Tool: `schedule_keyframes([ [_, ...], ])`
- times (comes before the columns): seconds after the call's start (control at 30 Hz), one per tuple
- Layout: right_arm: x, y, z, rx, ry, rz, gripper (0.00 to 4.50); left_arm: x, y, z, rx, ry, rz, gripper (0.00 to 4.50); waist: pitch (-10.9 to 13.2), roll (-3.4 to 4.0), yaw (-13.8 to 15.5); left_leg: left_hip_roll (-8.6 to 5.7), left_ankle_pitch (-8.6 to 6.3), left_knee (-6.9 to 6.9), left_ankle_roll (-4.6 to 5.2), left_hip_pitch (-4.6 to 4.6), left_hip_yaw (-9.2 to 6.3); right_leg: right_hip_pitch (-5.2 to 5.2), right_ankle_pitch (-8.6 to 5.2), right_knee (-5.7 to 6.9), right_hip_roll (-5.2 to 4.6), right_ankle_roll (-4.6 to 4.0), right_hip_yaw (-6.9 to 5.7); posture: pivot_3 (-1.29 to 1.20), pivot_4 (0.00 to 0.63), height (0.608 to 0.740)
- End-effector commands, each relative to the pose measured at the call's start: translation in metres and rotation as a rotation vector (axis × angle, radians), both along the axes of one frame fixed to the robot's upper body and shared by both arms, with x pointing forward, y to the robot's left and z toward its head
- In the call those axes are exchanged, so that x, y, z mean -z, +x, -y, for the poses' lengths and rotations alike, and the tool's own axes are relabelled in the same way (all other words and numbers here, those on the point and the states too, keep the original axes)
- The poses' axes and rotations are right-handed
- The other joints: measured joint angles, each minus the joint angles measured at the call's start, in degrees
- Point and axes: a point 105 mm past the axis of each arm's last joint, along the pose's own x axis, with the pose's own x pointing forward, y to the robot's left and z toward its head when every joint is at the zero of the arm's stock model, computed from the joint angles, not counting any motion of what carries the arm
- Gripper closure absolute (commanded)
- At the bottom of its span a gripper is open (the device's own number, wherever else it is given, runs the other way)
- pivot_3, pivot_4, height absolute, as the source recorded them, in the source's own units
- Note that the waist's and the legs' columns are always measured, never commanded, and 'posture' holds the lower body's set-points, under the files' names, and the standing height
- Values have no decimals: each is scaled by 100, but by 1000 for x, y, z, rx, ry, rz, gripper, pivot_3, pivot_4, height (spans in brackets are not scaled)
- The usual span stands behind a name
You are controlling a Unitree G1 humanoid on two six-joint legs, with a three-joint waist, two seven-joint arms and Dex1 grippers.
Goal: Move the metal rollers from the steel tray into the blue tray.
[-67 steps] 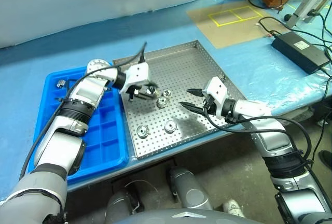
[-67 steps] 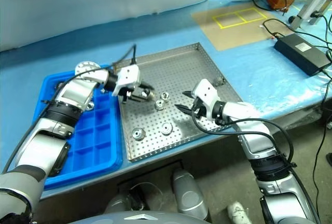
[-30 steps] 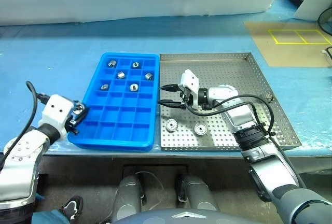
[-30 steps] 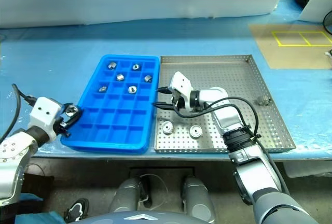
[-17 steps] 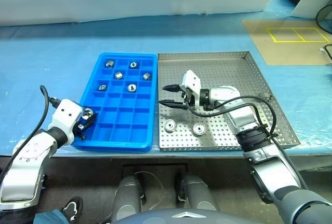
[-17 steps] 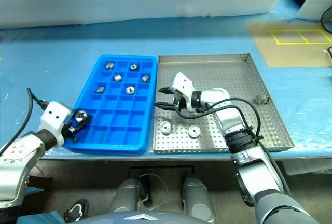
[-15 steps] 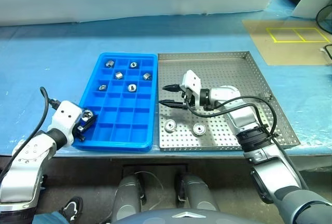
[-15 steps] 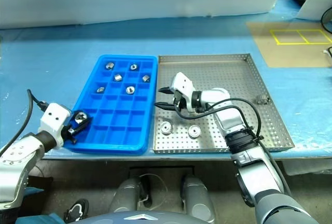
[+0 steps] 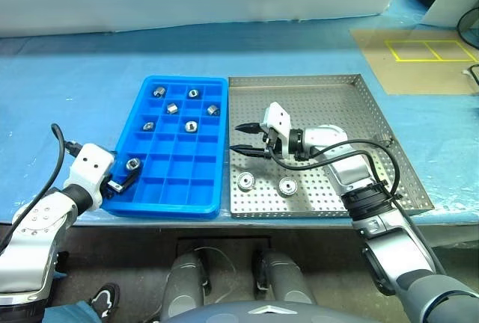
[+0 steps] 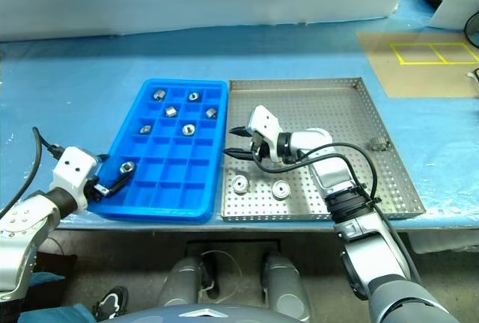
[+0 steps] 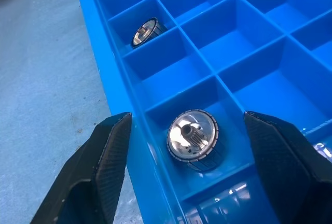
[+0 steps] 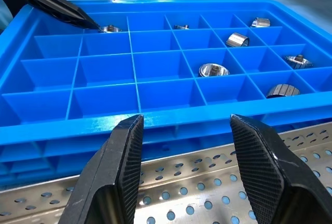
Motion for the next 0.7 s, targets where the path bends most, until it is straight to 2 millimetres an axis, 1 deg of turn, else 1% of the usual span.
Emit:
schedule_keyframes([
  [0.03,-14,-1,-2,-13,24,48,1809,-27,11,10,27,8,101,840,0,0,16,0,0,0,0,0,0,0,0,0,0,0,0,-329,150,740],
  [0.07,-14,0,-2,-12,24,48,1809,-32,13,13,33,-2,118,840,0,0,27,0,1,0,-1,-1,0,0,0,1,0,0,0,-331,150,740],
  [0.13,-15,0,-1,-9,24,52,1809,-54,22,34,103,-50,192,840,0,0,30,-1,2,1,-3,0,0,3,0,2,0,0,0,-335,150,740],
  [0.17,-15,0,-1,-8,24,53,1809,-60,25,41,127,-65,211,840,0,0,30,-2,2,3,-3,0,0,4,1,2,-1,0,0,-337,150,740],
  [0.23,-21,4,4,14,27,59,1809,-76,29,69,260,-97,239,840,0,0,26,-3,2,5,-3,1,0,6,1,2,-1,0,2,-341,150,740],
  [0.3,-22,4,12,12,9,61,1809,-83,29,94,406,-102,219,840,-1,0,29,-4,2,5,-2,-1,0,4,1,3,-2,-1,3,-352,150,740],
  [0.37,-22,5,22,20,-18,66,1809,-82,30,108,510,-77,190,840,-2,0,12,-4,2,5,0,0,3,3,1,2,-1,-1,5,-369,150,740],
  [0.43,-23,6,33,33,-30,54,1809,-79,34,118,599,-57,156,840,-2,1,-4,-3,2,2,2,-2,6,-3,1,1,-1,-1,6,-390,150,740],
  [0.53,-23,3,48,51,-43,12,1809,-69,44,129,691,-44,93,840,-5,7,-14,-1,5,-1,3,-5,9,-12,1,3,2,-1,8,-441,150,740],
  [0.63,-20,4,71,144,-58,12,1809,-54,50,148,816,-29,23,840,-6,9,-52,-1,13,-1,18,-4,13,-11,1,1,2,-1,11,-503,150,740],
  [0.7,-19,1,81,185,-66,11,1809,-48,49,161,908,-30,-17,840,-7,10,-72,-3,11,1,23,-6,15,-10,1,-1,1,-1,12,-546,150,740],
])
